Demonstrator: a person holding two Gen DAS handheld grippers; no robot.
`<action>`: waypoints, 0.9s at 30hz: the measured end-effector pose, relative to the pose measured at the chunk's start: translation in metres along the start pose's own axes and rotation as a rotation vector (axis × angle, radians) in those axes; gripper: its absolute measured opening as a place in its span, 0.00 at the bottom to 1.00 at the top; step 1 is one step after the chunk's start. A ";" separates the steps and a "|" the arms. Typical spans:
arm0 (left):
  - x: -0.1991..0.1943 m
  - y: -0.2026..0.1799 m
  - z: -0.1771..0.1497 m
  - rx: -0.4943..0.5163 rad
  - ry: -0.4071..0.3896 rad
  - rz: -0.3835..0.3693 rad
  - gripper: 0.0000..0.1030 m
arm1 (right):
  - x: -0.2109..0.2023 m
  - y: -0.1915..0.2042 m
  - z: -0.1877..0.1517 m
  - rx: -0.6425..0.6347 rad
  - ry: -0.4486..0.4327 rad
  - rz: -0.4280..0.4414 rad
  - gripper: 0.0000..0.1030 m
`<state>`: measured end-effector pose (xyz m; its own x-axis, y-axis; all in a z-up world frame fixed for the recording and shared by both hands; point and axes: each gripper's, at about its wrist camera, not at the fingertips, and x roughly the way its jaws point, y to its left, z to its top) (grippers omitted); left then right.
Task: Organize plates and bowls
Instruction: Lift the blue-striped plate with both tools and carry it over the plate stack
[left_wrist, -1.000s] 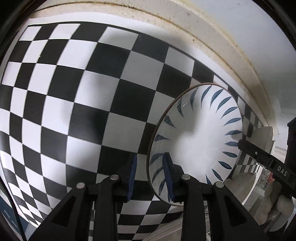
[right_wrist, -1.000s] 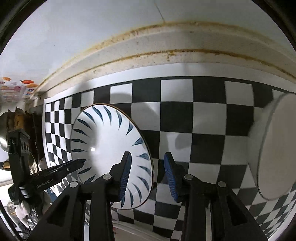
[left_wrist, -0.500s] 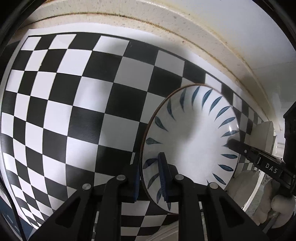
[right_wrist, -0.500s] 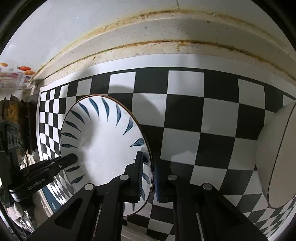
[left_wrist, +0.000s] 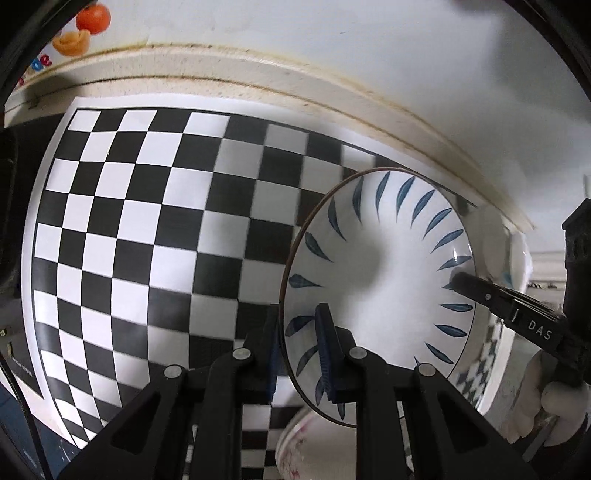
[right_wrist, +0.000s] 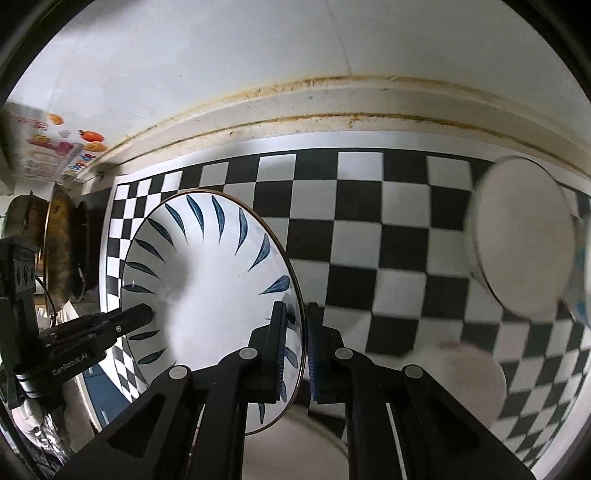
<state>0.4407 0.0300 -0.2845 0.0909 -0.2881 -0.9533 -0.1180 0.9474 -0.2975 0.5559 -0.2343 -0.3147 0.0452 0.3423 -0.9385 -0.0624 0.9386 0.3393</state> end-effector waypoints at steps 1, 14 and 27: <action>-0.005 -0.002 -0.005 0.010 -0.005 -0.005 0.15 | -0.007 0.001 -0.007 0.002 -0.010 -0.003 0.12; -0.030 -0.024 -0.086 0.126 -0.017 -0.054 0.15 | -0.052 -0.021 -0.106 0.076 -0.052 -0.003 0.12; -0.008 -0.031 -0.147 0.185 0.057 -0.033 0.15 | -0.038 -0.042 -0.207 0.146 -0.035 -0.003 0.12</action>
<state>0.2980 -0.0175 -0.2757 0.0349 -0.3222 -0.9460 0.0682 0.9452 -0.3194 0.3504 -0.2954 -0.3060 0.0796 0.3387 -0.9375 0.0829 0.9350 0.3449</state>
